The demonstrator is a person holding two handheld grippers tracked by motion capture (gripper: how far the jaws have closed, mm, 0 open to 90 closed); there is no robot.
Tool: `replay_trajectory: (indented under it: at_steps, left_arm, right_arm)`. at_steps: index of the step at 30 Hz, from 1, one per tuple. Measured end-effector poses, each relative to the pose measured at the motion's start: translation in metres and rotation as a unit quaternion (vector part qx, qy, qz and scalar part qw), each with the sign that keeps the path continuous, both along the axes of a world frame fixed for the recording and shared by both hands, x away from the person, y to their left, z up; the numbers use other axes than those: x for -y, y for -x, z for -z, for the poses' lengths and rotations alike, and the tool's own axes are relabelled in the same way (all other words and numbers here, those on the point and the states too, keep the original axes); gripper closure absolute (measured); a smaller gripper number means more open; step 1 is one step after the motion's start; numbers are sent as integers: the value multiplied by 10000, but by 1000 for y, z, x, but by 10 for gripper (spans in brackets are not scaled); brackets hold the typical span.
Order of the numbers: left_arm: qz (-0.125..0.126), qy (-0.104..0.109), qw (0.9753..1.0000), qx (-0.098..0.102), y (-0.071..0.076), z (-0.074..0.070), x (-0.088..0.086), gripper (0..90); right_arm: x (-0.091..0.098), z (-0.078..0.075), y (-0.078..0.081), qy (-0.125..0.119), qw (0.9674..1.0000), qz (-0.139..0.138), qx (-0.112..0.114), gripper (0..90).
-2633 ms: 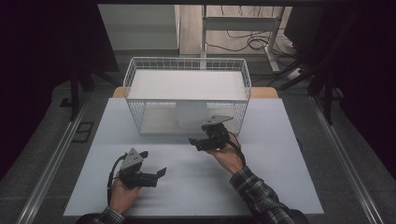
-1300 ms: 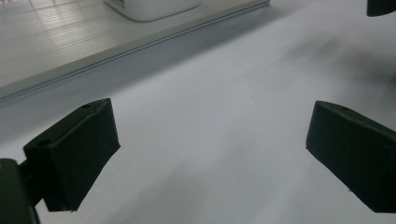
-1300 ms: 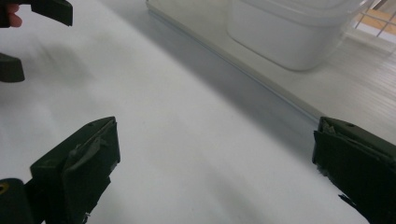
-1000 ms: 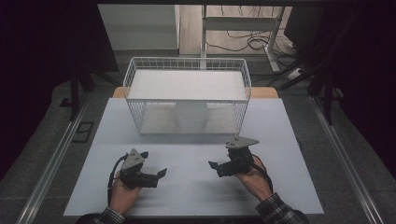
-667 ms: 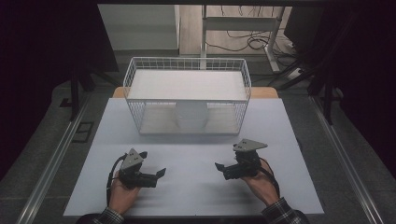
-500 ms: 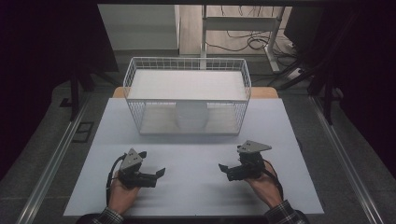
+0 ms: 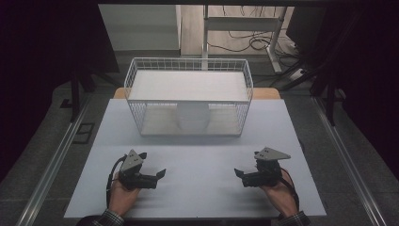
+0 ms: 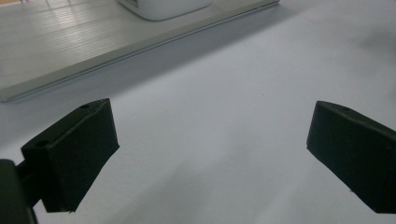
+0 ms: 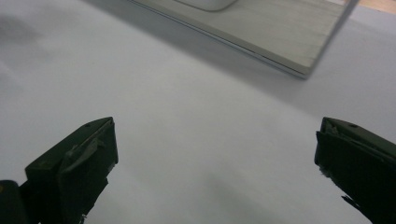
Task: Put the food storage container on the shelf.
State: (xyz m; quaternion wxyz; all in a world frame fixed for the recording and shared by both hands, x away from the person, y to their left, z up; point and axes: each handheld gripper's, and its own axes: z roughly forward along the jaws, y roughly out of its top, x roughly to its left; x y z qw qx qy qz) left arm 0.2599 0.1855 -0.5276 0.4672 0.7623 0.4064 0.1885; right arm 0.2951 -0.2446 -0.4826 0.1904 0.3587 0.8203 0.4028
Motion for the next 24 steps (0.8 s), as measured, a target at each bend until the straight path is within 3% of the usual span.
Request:
replay_trajectory:
  at_steps: [7,24]
  left_arm:
    - [-6,-39,10000,-7,0,1,0,12]
    - [24,-65,10000,-23,-1,2,2,11]
  right_arm:
    - [19,11,6,140,9996,238,-110,0]
    - [29,31,9,378,9980,163,-477,0]
